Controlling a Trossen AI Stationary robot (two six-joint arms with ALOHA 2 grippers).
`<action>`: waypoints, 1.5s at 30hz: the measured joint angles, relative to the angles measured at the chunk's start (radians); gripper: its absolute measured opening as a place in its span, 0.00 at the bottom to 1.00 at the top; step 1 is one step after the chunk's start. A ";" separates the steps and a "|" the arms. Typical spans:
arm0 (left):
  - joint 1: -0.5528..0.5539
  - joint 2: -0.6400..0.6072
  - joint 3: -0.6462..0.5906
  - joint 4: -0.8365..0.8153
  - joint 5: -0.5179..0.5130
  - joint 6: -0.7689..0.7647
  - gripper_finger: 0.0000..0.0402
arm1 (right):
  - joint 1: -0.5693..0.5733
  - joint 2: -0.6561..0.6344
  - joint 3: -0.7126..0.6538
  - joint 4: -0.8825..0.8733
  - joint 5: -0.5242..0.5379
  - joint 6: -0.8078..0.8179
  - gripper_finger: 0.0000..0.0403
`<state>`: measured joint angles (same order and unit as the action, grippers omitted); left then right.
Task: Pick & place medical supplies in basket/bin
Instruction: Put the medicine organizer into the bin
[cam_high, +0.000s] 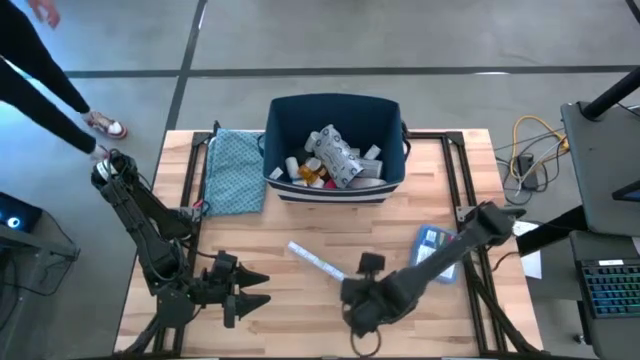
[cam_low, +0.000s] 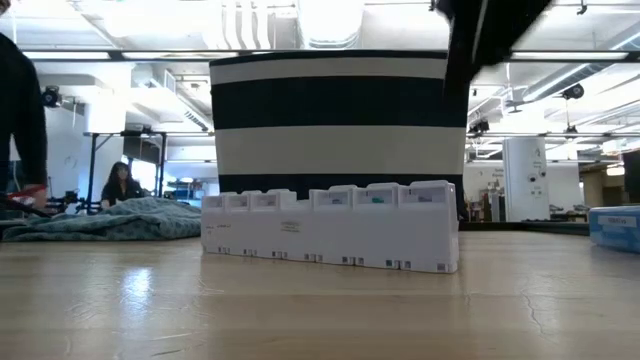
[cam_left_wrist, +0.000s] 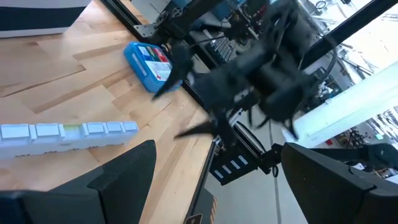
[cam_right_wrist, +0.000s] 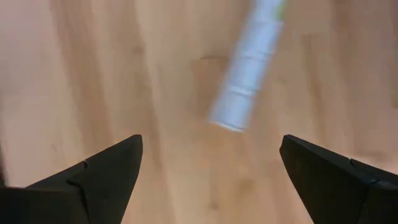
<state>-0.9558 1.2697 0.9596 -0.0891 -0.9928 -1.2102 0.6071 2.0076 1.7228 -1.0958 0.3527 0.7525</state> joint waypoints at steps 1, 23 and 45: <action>0.000 0.000 0.000 0.000 0.000 0.000 0.81 | 0.000 0.019 -0.001 0.029 -0.012 0.001 0.91; -0.001 0.000 -0.009 0.000 0.020 0.000 0.81 | -0.142 0.127 -0.062 0.257 0.062 0.214 0.91; 0.000 0.000 -0.017 0.000 0.025 0.000 0.81 | -0.224 0.165 -0.155 0.378 0.029 0.180 0.91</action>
<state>-0.9562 1.2697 0.9424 -0.0895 -0.9680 -1.2102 0.3836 2.1727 1.5681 -0.7181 0.3813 0.9329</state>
